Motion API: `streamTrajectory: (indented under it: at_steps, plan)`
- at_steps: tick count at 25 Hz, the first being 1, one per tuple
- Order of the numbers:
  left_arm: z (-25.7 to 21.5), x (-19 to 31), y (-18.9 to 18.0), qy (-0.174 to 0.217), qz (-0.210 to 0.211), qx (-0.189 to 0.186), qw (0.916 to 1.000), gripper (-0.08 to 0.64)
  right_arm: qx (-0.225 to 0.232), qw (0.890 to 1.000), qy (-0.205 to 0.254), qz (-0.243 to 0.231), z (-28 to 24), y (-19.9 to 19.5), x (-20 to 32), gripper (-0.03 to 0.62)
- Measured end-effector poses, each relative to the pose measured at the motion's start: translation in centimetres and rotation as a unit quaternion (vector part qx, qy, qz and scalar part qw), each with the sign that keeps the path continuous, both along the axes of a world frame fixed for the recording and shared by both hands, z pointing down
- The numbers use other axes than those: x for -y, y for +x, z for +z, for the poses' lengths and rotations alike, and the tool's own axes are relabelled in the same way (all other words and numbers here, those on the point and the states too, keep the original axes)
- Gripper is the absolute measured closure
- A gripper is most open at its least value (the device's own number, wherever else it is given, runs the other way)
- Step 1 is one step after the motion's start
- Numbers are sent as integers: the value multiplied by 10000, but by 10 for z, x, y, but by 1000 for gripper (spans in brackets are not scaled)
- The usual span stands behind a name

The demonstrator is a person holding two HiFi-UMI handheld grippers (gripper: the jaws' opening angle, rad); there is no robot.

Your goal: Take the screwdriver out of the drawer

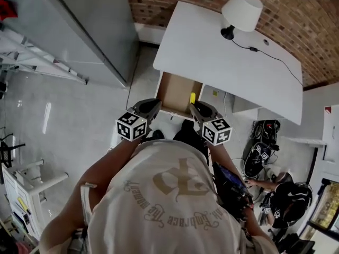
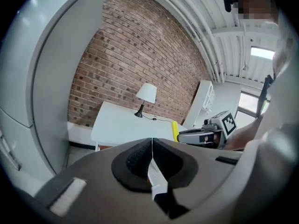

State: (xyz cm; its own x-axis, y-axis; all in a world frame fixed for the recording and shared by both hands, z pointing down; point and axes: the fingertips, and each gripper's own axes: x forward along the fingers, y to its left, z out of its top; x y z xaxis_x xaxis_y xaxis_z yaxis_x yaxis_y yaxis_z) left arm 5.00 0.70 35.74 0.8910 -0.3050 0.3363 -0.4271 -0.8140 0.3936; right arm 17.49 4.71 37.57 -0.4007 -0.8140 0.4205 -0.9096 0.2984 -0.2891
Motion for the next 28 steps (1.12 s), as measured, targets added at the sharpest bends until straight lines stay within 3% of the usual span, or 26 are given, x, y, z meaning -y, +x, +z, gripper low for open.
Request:
streamTrajectory:
  at_steps: [8, 28]
  plan:
    - [-14, -5, -2, 159, 121, -133, 9997, 551, 54, 9994, 339, 45, -25, -8, -3, 540]
    - [-15, -14, -5, 233, 286, -107, 9993, 551, 367, 9971, 640, 207, -47, -12, -8, 540]
